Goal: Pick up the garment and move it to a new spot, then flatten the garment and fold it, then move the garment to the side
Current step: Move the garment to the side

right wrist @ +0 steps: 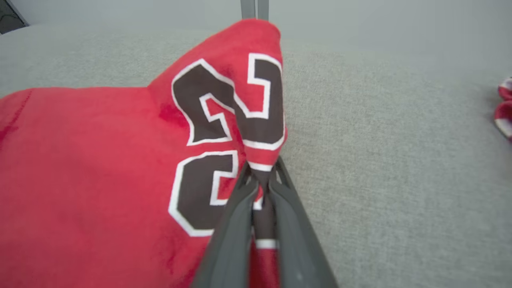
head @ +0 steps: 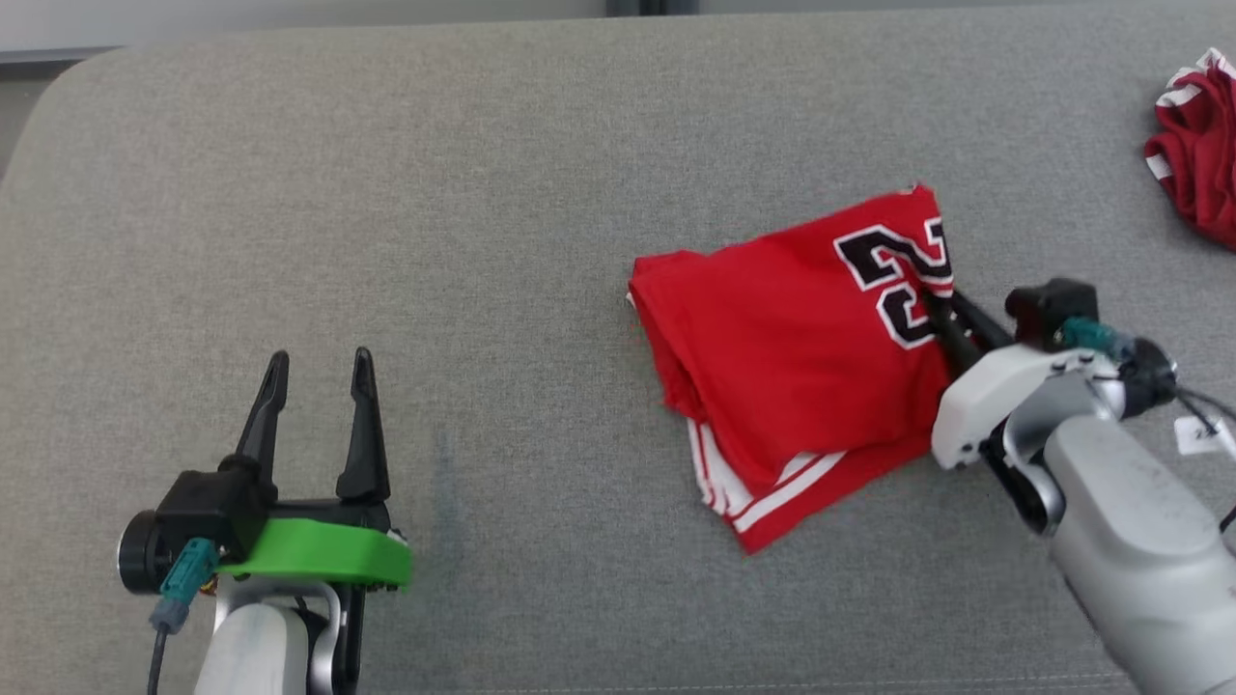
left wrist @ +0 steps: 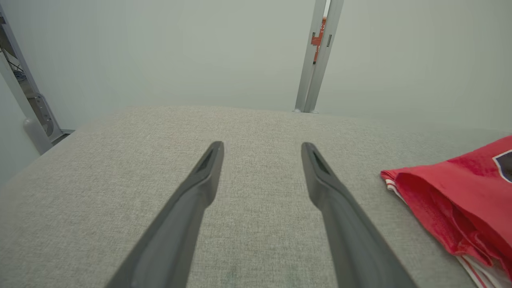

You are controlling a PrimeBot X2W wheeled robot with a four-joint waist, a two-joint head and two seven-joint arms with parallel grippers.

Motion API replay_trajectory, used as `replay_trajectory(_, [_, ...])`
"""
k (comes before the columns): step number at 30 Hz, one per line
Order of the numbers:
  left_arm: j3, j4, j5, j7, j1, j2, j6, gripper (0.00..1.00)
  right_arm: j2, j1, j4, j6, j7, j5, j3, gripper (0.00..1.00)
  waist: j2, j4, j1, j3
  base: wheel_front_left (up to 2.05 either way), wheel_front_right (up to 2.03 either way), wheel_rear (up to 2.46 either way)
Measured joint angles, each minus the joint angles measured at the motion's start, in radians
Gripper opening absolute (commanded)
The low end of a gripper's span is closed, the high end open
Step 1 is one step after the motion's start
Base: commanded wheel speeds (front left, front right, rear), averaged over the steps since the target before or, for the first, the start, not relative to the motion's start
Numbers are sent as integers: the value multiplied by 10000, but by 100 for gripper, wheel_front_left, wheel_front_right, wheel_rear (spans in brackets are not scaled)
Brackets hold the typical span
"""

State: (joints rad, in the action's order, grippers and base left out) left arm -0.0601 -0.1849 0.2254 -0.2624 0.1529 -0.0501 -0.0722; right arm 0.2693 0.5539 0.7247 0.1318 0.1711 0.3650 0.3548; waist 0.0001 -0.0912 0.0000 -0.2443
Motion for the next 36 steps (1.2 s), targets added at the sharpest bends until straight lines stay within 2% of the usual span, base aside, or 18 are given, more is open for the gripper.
replay_trajectory(6, [-265,493,-27,0,704,0,27,100,1626,1939,-836,0,-502,138,171,0,0,135,0,-904,0,0,0])
replay_trajectory(13, [-343,955,-458,0,1489,4,25,100,3628,3229,-1486,-2,-1032,767,-136,0,0,387,1,-2185,0,0,0])
replay_trajectory(23, [-575,1580,-995,0,1972,-203,-169,100,6000,4180,-1164,-2,-1762,1904,-794,0,0,1076,2,-3743,0,0,0])
replay_trajectory(29, [-754,2011,-1124,0,1999,-314,-244,100,7106,4567,-660,-2,-2201,2464,-541,0,0,1402,2,-4257,0,0,0])
replay_trajectory(33, [-859,2222,-1139,-2,1986,-360,-245,100,7480,4860,-368,-2,-2359,2627,-234,0,0,1490,1,-4358,0,0,0])
replay_trajectory(34, [-872,2242,-1141,0,1976,-384,-247,100,7488,4939,-290,-2,-2360,2671,-174,7,0,1496,1,-4360,0,0,0])
replay_trajectory(35, [-888,2255,-1141,0,1964,-405,-247,100,7484,5010,-182,-2,-2359,2669,-73,45,0,1496,1,-4360,0,0,0])
replay_trajectory(36, [-918,2265,-1141,2,1963,-414,-247,100,7463,5062,-77,-2,-2286,2629,33,100,0,1494,1,-4363,0,0,0])
